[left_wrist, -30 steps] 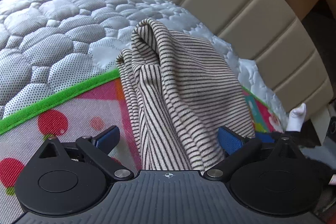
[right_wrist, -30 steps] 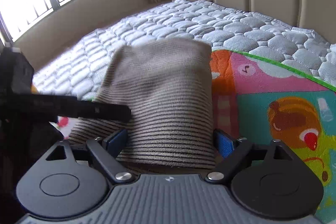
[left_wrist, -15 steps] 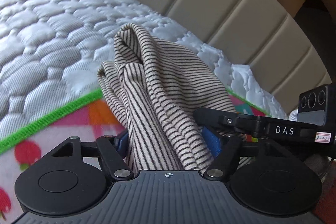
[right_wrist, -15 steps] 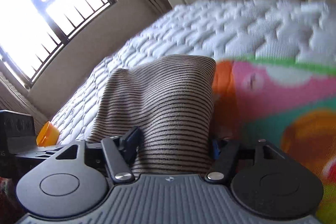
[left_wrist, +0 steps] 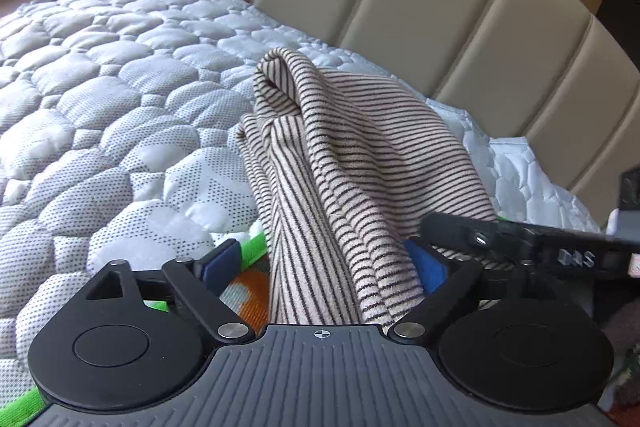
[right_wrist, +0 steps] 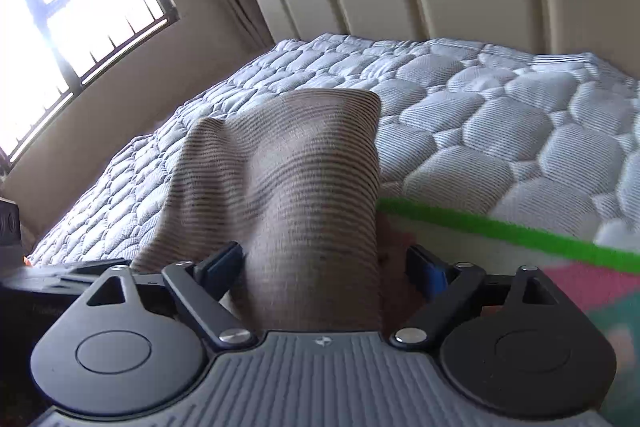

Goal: Fold clothes

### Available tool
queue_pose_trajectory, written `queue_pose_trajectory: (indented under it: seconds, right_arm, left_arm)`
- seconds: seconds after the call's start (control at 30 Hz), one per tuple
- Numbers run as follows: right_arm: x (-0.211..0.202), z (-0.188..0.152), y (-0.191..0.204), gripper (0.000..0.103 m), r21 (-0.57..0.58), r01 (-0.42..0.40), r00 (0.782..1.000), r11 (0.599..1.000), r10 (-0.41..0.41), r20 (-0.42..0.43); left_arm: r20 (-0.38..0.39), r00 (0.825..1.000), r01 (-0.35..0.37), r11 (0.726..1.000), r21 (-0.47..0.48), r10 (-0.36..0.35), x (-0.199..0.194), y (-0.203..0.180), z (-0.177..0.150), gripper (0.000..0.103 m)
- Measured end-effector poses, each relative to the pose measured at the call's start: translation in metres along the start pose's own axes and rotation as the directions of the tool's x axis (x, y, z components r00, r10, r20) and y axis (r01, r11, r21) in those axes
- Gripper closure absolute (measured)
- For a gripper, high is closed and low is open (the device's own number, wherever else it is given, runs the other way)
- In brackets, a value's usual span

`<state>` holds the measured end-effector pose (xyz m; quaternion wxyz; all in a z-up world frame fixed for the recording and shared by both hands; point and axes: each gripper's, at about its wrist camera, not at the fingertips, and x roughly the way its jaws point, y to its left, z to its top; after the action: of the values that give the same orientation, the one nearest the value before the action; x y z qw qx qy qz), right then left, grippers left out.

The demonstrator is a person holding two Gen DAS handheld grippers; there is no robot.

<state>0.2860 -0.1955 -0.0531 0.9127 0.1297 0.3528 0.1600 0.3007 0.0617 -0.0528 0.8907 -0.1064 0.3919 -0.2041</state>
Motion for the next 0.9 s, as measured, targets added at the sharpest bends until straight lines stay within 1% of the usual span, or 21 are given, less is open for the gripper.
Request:
queue_pose_trajectory:
  seconds: [0.03, 0.07, 0.13, 0.17, 0.27, 0.33, 0.4, 0.43, 0.5, 0.53, 0.57, 0.6, 0.63, 0.67, 0.7, 0.77, 0.8, 0.87, 0.9]
  right_arm:
    - [-0.010, -0.007, 0.005, 0.005, -0.016, 0.015, 1.000, 1.000, -0.014, 0.013]
    - [-0.021, -0.016, 0.012, 0.001, -0.043, 0.033, 0.999, 0.999, -0.032, 0.031]
    - [-0.043, -0.035, 0.025, 0.000, -0.057, 0.068, 0.997, 0.996, -0.065, 0.051]
    - [-0.053, -0.046, 0.031, 0.000, -0.054, 0.079, 0.996, 0.995, -0.076, 0.055]
    - [-0.082, -0.078, 0.046, 0.000, -0.048, 0.100, 0.995, 0.994, -0.099, 0.033]
    - [-0.099, -0.095, 0.056, 0.000, -0.049, 0.138, 0.990, 0.989, -0.138, 0.017]
    - [-0.115, -0.106, 0.063, 0.000, -0.032, 0.178, 0.984, 0.983, -0.178, 0.017]
    - [-0.123, -0.109, 0.065, 0.000, -0.020, 0.188, 0.982, 0.982, -0.188, 0.021]
    - [-0.133, -0.117, 0.065, 0.000, -0.009, 0.219, 0.976, 0.976, -0.219, 0.017]
    - [-0.135, -0.121, 0.063, 0.000, -0.010, 0.242, 0.970, 0.970, -0.242, 0.005]
    - [-0.133, -0.126, 0.061, 0.000, -0.020, 0.268, 0.963, 0.963, -0.268, -0.020]
    - [-0.127, -0.133, 0.058, 0.000, -0.031, 0.296, 0.953, 0.955, -0.297, -0.064]
    - [-0.123, -0.140, 0.057, 0.000, -0.059, 0.303, 0.948, 0.951, -0.307, -0.084]
    - [-0.119, -0.147, 0.056, 0.000, -0.090, 0.306, 0.944, 0.948, -0.315, -0.100]
    - [-0.120, -0.154, 0.059, 0.000, -0.133, 0.319, 0.941, 0.939, -0.330, -0.078]
    - [-0.117, -0.159, 0.067, 0.000, -0.166, 0.360, 0.926, 0.918, -0.373, -0.056]
    - [-0.117, -0.161, 0.069, 0.000, -0.168, 0.370, 0.923, 0.914, -0.382, -0.047]
    - [-0.120, -0.164, 0.069, 0.000, -0.157, 0.378, 0.921, 0.912, -0.387, -0.032]
    - [-0.121, -0.164, 0.068, 0.000, -0.148, 0.375, 0.923, 0.915, -0.383, -0.031]
  left_arm:
    - [0.006, 1.000, -0.005, 1.000, -0.021, 0.005, -0.005, 0.000, -0.003, 0.009]
    - [0.012, 1.000, -0.009, 0.999, -0.043, 0.010, -0.011, 0.001, -0.006, 0.009]
    - [0.035, 0.999, -0.021, 0.996, -0.084, 0.024, -0.030, 0.000, -0.020, 0.009]
    - [0.048, 0.998, -0.031, 0.995, -0.096, 0.036, -0.043, -0.002, -0.031, 0.009]
    - [0.048, 0.996, -0.073, 0.989, -0.132, 0.080, -0.080, -0.015, -0.074, 0.007]
    - [0.052, 0.990, -0.120, 0.979, -0.166, 0.130, -0.106, -0.025, -0.104, 0.005]
    - [0.075, 0.977, -0.183, 0.968, -0.175, 0.198, -0.130, -0.037, -0.130, 0.002]
    - [0.082, 0.969, -0.216, 0.962, -0.166, 0.232, -0.141, -0.043, -0.139, 0.000]
    - [0.088, 0.961, -0.246, 0.958, -0.148, 0.261, -0.153, -0.054, -0.149, 0.000]
    - [0.076, 0.963, -0.248, 0.960, -0.129, 0.259, -0.154, -0.059, -0.152, 0.000]
    - [0.044, 0.965, -0.252, 0.962, -0.106, 0.258, -0.148, -0.061, -0.154, 0.000]
    - [0.009, 0.965, -0.260, 0.962, -0.083, 0.261, -0.141, -0.062, -0.156, 0.000]
    - [-0.036, 0.957, -0.289, 0.955, -0.061, 0.287, -0.132, -0.063, -0.159, 0.000]
    - [-0.063, 0.948, -0.313, 0.949, -0.030, 0.311, -0.123, -0.062, -0.164, 0.000]
    - [-0.056, 0.937, -0.343, 0.939, 0.033, 0.344, -0.119, -0.070, -0.169, 0.000]
    - [-0.033, 0.912, -0.399, 0.904, 0.152, 0.408, -0.110, -0.084, -0.178, 0.000]
    - [-0.015, 0.902, -0.422, 0.890, 0.174, 0.431, -0.109, -0.089, -0.181, 0.000]
    - [0.005, 0.897, -0.435, 0.883, 0.173, 0.441, -0.111, -0.090, -0.184, 0.000]
    - [0.003, 0.901, -0.430, 0.889, 0.159, 0.435, -0.112, -0.088, -0.184, 0.000]
